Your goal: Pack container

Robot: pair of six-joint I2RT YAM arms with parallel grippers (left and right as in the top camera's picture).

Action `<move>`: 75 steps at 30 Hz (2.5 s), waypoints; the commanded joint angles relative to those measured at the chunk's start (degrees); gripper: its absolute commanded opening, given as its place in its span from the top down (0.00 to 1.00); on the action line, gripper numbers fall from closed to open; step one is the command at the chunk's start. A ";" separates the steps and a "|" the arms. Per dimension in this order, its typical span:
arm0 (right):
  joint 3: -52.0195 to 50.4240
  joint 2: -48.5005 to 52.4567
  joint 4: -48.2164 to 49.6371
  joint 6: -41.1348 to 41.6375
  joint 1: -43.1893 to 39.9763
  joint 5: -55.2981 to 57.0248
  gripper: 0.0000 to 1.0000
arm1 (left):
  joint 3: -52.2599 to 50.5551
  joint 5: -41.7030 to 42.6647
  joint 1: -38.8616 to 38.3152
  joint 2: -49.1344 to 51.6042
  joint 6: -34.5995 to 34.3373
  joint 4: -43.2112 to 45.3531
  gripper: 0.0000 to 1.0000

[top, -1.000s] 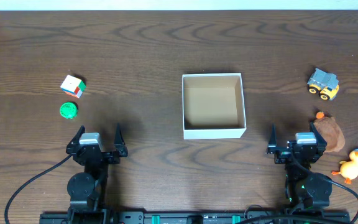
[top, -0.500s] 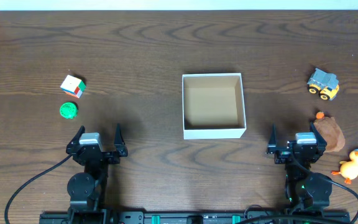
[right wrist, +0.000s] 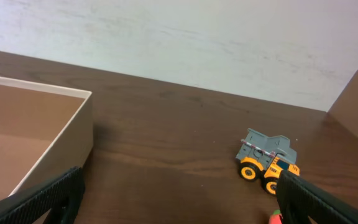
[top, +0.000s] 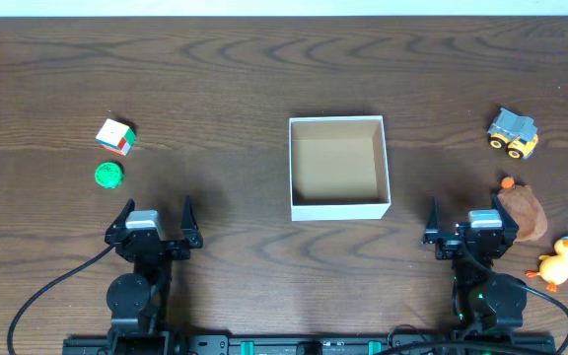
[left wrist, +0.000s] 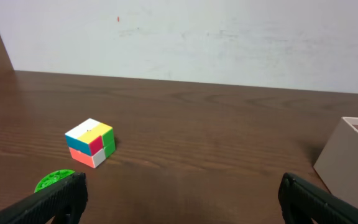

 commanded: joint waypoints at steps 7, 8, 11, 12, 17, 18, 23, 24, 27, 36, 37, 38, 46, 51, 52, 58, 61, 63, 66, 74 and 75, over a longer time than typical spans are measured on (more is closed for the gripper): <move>-0.09 0.07 -0.26 -0.46 -0.13 -0.22 0.01 | -0.79 -1.40 0.20 -0.35 -0.33 -2.64 0.02; -0.09 0.07 -0.26 -0.46 -0.13 -0.22 0.01 | -0.79 -1.40 0.20 -0.35 -0.33 -2.67 0.02; -0.09 0.07 -0.26 -0.46 -0.13 -0.22 0.01 | -0.79 -1.40 0.20 -0.35 -0.33 -2.67 0.02; -0.09 0.07 -0.26 -0.46 -0.13 -0.22 0.01 | -0.79 -1.40 0.20 -0.35 -0.33 -2.64 0.02; -0.09 0.07 -0.26 -0.46 -0.13 -0.22 0.01 | -0.79 -1.40 0.20 -0.35 -0.33 -2.67 0.02; -0.09 0.07 -0.26 -0.46 -0.13 -0.22 0.01 | -0.79 -1.40 0.20 -0.35 -0.33 -2.67 0.02; -0.09 0.07 -0.26 -0.46 -0.13 -0.22 0.01 | -0.79 -1.40 0.20 -0.35 -0.33 -2.64 0.02; -0.09 0.07 -0.26 -0.46 -0.13 -0.22 0.01 | -0.79 -1.40 0.20 -0.35 -0.33 -2.64 0.02; -0.09 0.07 -0.26 -0.46 -0.13 -0.22 0.01 | -0.79 -1.40 0.20 -0.35 -0.33 -2.64 0.02; -0.09 0.07 -0.26 -0.46 -0.13 -0.22 0.01 | -0.79 -1.40 0.20 -0.35 -0.33 -2.64 0.02; -0.09 0.07 -0.26 -0.44 -0.13 -0.22 0.01 | -0.79 -1.40 0.20 -0.35 -0.33 -2.67 0.02; -0.09 0.07 -0.26 -0.42 -0.13 -0.48 0.01 | -0.79 -1.40 0.20 -0.35 -0.33 -2.64 0.02; -0.09 0.07 -0.28 3.63 -0.13 -1.20 0.01 | -0.79 -1.40 0.20 -0.35 -0.33 -2.40 0.02; -0.09 0.24 -0.31 13.22 -0.13 -1.97 0.01 | -0.79 -1.40 0.20 -0.35 -0.39 -2.29 0.02; -0.09 0.46 -0.26 13.86 -0.13 -2.32 0.01 | -0.79 -1.40 0.20 -0.35 -1.25 -2.36 0.02; 2.67 4.02 -1.62 13.97 -0.15 -3.43 0.01 | 1.42 -0.02 0.20 0.09 -9.84 -4.20 0.02; 6.93 8.04 -2.29 13.97 -0.15 -3.41 0.01 | 4.90 -0.07 0.20 2.21 -9.97 -5.29 0.02; 11.50 12.74 -2.32 13.92 -0.15 -3.41 0.01 | 8.96 -0.07 0.20 5.29 -9.99 -5.75 0.02; 18.08 19.67 -3.34 13.70 -0.15 -3.41 0.01 | 14.84 -0.07 0.20 10.95 -9.99 -6.60 0.02; 46.25 46.40 -21.75 12.37 -1.09 -5.53 0.01 | 37.68 -0.07 0.20 31.98 -9.99 -23.82 0.02; 50.56 50.01 -25.20 12.46 -1.73 -6.01 0.01 | 40.65 -0.07 0.20 34.42 -10.01 -26.60 0.02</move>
